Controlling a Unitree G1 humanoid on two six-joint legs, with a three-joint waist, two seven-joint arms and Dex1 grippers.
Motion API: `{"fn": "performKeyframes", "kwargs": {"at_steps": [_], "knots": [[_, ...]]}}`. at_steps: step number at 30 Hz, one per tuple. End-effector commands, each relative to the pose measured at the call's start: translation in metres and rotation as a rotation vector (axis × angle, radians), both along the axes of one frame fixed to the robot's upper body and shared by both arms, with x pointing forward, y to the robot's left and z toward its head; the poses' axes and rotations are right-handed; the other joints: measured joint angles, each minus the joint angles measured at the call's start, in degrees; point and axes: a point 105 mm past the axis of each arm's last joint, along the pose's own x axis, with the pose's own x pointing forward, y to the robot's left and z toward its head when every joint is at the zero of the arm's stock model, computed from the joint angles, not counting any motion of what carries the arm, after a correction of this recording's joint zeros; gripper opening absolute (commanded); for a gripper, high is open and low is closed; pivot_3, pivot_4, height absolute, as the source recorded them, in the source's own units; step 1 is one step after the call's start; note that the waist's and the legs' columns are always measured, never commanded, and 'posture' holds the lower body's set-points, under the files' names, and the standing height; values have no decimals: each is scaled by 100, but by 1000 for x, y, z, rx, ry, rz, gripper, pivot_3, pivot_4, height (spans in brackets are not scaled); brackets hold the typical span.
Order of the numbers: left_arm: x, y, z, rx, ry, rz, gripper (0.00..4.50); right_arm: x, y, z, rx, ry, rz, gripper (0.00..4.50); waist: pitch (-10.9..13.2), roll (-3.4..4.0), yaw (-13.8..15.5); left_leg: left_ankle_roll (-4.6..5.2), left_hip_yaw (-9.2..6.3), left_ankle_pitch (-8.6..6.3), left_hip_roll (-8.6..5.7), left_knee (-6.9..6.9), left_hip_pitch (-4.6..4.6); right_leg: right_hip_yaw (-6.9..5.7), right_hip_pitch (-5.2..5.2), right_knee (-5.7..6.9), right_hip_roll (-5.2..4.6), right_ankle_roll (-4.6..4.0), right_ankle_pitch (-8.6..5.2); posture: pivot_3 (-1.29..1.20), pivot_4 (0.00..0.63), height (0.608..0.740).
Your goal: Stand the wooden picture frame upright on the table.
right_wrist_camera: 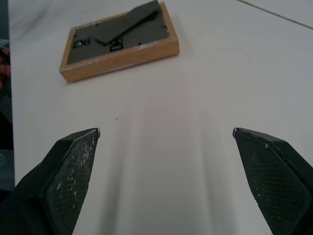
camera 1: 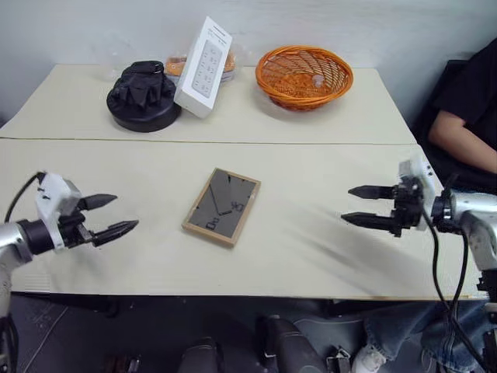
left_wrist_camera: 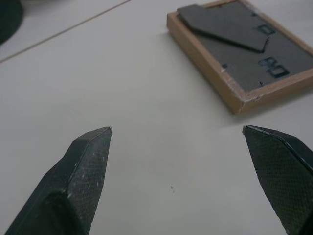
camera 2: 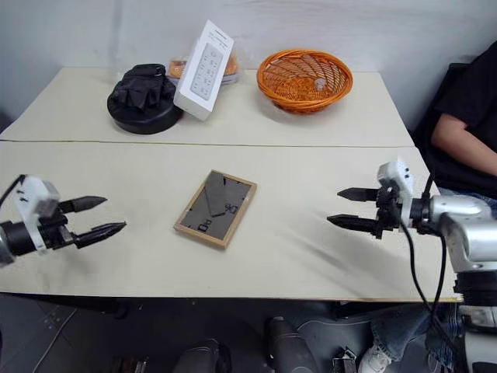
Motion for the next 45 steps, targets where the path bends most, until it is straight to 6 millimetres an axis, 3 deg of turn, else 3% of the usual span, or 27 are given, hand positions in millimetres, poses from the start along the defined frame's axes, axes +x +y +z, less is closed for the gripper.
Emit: {"fn": "performKeyframes", "kwargs": {"at_steps": [1,11,14,17,23,28,29,33,35,40,42,45], "knots": [[2,-6,5,16,-20,-47,4500,3,4,4,13,-30,-2,4487,1,2,0,2,2,-2,0,0,-1,1,0,-1,0,0,0,0,150,740],[17,-13,-2,70,-3,-53,4500,5,15,0,-8,-63,-26,4487,2,4,-9,2,5,-3,1,1,-7,3,-8,5,-4,3,2,0,150,740],[28,-18,-13,127,8,-76,4500,12,23,-7,-59,-103,-40,4487,2,3,-3,2,5,-2,-1,3,-3,3,-5,6,-5,3,2,0,150,740],[41,-28,-27,222,11,-126,3894,18,36,-16,-106,-132,-26,3884,2,3,-7,1,8,-2,-3,3,-3,4,-6,8,-5,3,2,0,150,740],[73,-56,-43,282,-6,-198,2006,30,75,-26,-172,-210,57,1832,2,3,-13,-5,14,3,-5,10,-9,7,-14,20,-4,3,2,0,150,740],[75,-76,-54,271,18,-287,400,39,106,-30,-175,-251,107,72,2,3,-30,-38,17,22,-4,11,-9,10,-17,27,-2,3,2,0,150,740],[75,-79,-55,262,22,-300,13,40,112,-31,-171,-254,113,0,2,3,-29,-39,17,22,-3,11,-8,10,-17,28,-2,3,2,0,150,740],[73,-89,-58,236,46,-333,13,44,127,-33,-167,-269,120,0,1,3,-14,-40,16,23,-3,16,-8,9,-16,33,-4,3,2,0,150,740],[60,-100,-62,208,101,-410,13,51,133,-36,-186,-283,95,0,1,3,-15,-39,16,23,-3,18,-8,9,-16,35,-5,3,2,0,150,740],[42,-135,-47,30,133,-493,13,62,139,-35,-218,-322,66,0,1,3,-22,-38,11,22,0,18,-14,5,-16,47,-5,3,2,0,150,740],[41,-139,-45,8,138,-476,13,65,137,-35,-230,-329,53,0,0,3,-18,-38,10,22,-1,24,-15,5,-15,49,-6,3,2,0,150,740],[51,-130,-50,-21,199,-341,13,65,132,-33,-265,-340,72,0,0,3,-23,-38,9,22,-2,30,-12,5,-13,45,-6,3,2,0,150,740]]}}
